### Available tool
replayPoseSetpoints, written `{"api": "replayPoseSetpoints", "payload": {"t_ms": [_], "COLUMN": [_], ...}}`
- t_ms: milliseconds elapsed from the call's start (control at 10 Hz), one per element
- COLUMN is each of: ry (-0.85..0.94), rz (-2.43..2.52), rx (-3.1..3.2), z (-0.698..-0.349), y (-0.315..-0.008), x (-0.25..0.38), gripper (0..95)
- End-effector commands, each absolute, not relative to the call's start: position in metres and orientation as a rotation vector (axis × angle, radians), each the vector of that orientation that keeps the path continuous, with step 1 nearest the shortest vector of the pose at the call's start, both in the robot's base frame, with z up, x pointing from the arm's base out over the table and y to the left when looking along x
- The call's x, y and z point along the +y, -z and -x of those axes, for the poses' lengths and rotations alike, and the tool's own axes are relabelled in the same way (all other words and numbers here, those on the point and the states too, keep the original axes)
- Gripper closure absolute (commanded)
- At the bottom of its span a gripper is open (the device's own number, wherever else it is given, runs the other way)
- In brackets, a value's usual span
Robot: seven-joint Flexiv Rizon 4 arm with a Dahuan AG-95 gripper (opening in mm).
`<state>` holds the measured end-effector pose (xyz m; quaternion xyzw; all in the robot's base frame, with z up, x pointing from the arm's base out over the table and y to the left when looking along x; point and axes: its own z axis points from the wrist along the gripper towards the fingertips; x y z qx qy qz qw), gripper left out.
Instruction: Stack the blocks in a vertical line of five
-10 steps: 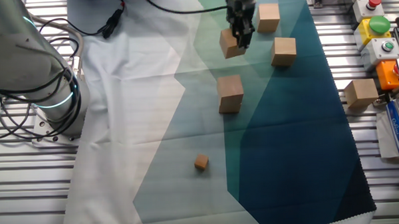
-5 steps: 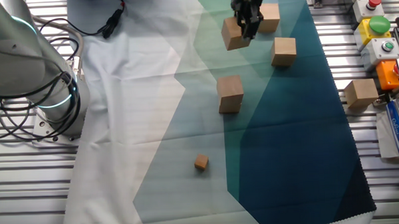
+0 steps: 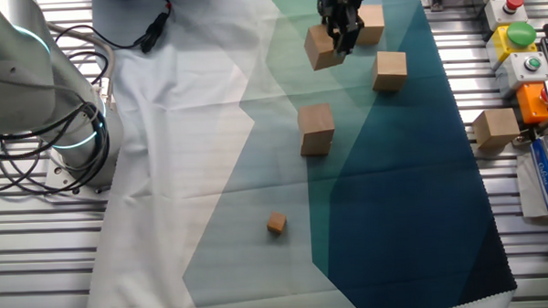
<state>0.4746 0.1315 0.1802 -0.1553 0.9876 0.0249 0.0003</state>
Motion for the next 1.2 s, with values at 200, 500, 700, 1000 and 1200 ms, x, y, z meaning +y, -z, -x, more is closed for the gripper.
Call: {"api": "replayPoseSetpoints", "payload": {"t_ms": [200, 500, 700, 1000, 1200], "ry": [-0.034, -0.018, -0.002, -0.003, 0.000], "rz": [0.400, 0.316, 0.292, 0.249, 0.221], "rx": [3.124, 3.140, 3.144, 3.144, 3.149], "z": [-0.474, -0.474, -0.474, -0.472, -0.466], "y": [-0.180, -0.180, -0.180, -0.183, -0.191], "x": [0.131, 0.131, 0.131, 0.127, 0.112], "gripper": [95.0, 95.0, 95.0, 95.0, 95.0]}}
